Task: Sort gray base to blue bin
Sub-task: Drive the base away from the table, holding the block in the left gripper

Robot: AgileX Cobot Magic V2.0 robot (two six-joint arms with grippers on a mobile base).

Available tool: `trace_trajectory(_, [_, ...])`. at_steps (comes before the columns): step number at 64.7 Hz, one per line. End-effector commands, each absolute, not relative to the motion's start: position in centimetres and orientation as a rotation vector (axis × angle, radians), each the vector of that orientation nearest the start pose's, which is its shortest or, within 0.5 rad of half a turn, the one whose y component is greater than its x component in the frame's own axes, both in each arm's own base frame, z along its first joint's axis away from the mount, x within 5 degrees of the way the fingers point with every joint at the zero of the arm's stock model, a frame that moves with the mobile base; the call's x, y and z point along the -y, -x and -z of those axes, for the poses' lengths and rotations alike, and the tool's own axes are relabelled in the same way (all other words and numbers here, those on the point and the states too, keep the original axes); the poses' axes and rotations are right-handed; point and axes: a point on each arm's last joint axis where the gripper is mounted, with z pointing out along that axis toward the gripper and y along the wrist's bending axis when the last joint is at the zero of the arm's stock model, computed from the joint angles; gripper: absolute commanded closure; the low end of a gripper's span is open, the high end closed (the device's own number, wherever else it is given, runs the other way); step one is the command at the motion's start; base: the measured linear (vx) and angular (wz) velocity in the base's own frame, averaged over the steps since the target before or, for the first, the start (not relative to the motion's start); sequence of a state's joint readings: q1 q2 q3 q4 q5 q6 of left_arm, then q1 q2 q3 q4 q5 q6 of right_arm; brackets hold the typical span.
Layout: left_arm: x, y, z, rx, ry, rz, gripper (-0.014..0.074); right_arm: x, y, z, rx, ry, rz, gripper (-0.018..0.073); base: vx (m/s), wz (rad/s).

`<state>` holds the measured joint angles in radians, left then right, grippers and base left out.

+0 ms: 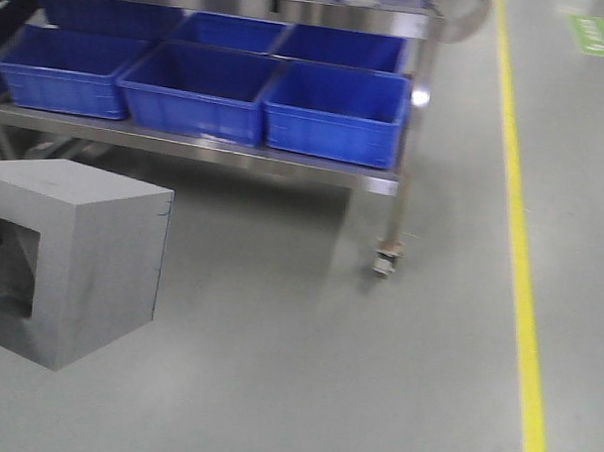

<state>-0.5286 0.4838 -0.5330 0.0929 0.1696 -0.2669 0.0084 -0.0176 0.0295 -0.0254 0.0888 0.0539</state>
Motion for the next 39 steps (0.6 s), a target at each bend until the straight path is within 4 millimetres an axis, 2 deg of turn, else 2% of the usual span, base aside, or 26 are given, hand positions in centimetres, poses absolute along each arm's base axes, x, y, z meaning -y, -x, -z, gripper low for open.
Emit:
trace_trajectory(1, [5.17,-8.84,-36.14,-1.471,-0.258,0.576,0.0592,-0.02,-5.56,-20.32,-1.501,-0.011,-0.017,0.0564,0.36,0.58])
trace_trajectory(39, [5.17,-8.83,-36.15,-1.470,-0.258,0.577,0.0592,-0.02,-5.56,-20.32,-1.501,-0.011,-0.017,0.0564,0.33,0.69])
